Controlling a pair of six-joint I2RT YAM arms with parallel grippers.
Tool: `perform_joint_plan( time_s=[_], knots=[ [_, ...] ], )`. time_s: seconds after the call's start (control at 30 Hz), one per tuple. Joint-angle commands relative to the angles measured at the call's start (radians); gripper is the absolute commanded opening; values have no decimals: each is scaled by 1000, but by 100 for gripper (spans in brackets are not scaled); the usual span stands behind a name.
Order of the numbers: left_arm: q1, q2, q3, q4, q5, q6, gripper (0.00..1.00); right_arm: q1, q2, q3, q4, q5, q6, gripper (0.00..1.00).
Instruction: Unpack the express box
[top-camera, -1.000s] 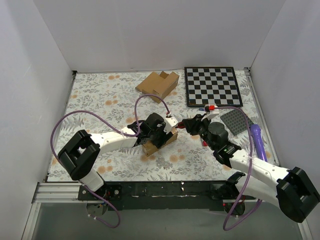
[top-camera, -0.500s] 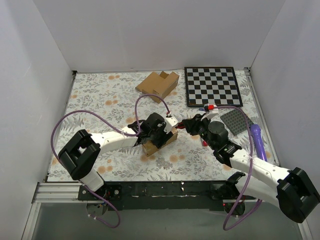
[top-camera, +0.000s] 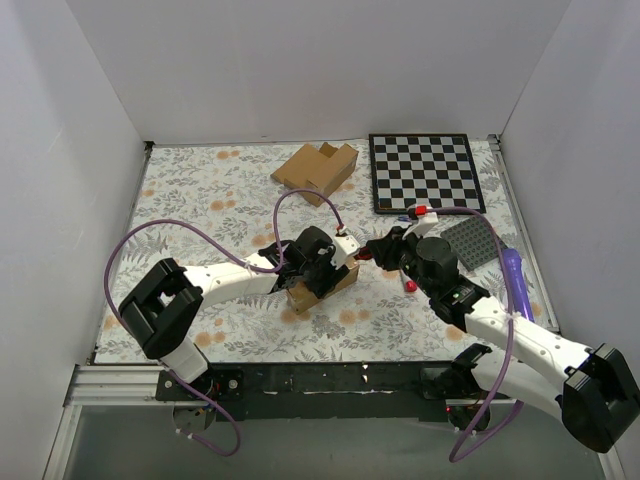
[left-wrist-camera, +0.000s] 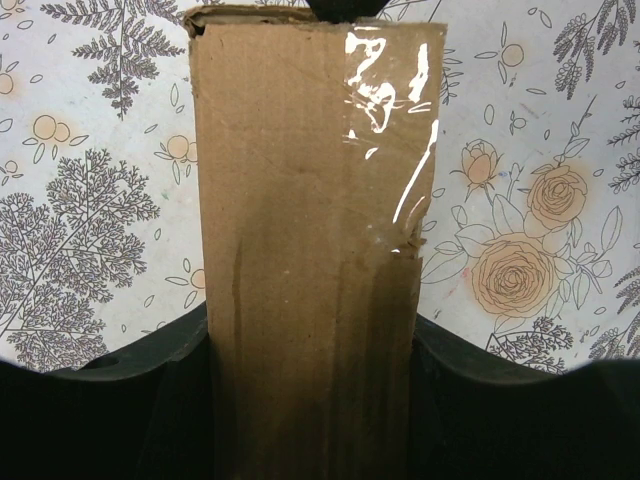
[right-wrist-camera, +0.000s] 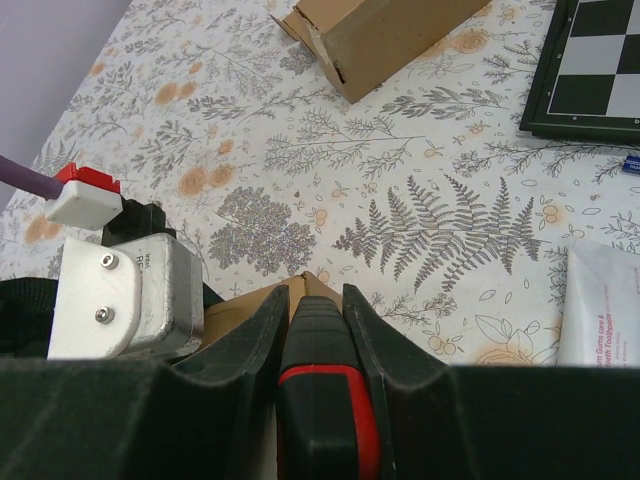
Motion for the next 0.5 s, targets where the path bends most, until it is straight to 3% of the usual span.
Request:
perform_joint_plan(
  time_s=[0.0,0.47],
  knots=[
    [0,61,-21,-99,-18,-44,36,11,-12,42,-119,-84,34,1],
    [1,75,-20,-100,-38,-50,34,11,-63,47,-194,-65,56,1]
  ],
)
